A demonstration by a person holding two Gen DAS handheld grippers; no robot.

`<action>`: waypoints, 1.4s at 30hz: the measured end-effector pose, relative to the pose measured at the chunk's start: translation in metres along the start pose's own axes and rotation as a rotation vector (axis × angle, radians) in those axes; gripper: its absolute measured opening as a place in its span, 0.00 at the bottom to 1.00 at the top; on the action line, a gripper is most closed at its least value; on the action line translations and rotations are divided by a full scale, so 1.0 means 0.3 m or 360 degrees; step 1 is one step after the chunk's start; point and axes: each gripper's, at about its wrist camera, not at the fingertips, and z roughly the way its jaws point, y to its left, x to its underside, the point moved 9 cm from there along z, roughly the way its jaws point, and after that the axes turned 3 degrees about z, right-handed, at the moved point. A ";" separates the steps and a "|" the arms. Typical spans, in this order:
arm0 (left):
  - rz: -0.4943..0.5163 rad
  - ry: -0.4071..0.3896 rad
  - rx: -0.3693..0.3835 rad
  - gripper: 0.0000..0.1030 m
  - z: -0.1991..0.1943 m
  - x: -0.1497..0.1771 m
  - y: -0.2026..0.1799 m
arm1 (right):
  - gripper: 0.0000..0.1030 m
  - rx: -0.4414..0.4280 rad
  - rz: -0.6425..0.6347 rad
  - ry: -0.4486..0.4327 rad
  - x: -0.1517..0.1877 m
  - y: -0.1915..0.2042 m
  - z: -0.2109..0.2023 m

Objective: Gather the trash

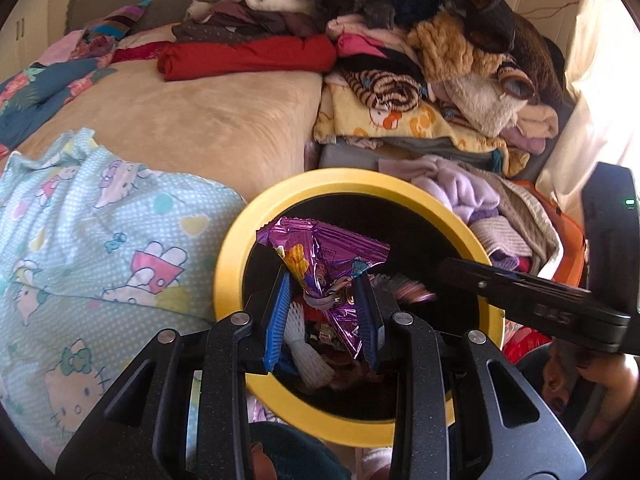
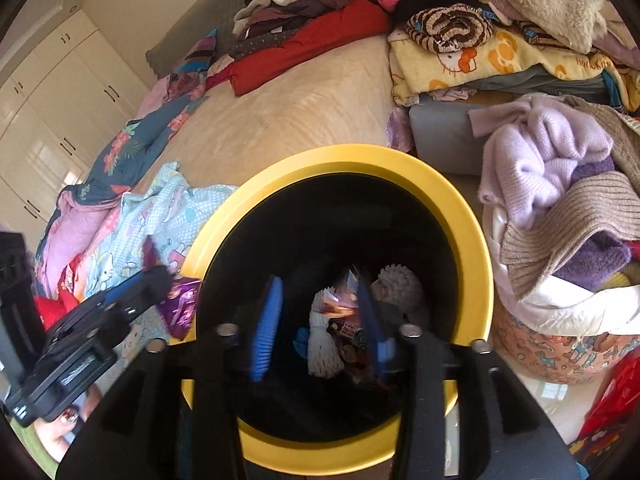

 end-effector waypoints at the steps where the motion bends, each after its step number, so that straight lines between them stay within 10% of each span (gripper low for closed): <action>1: 0.0006 0.0008 -0.0001 0.32 0.007 0.000 -0.001 | 0.44 0.0002 0.0000 -0.0004 -0.003 -0.004 -0.007; 13: -0.0019 -0.0105 -0.0150 0.89 -0.119 0.013 0.086 | 0.74 0.0000 -0.0181 -0.0188 0.013 0.091 -0.155; 22: -0.0086 -0.0311 -0.0333 0.89 -0.368 0.055 0.218 | 0.93 -0.0052 -0.0345 -0.0427 0.043 0.252 -0.261; 42: -0.0249 -0.0655 -0.0590 0.89 -0.704 0.227 0.384 | 0.94 -0.0066 -0.0633 -0.0970 0.212 0.524 -0.400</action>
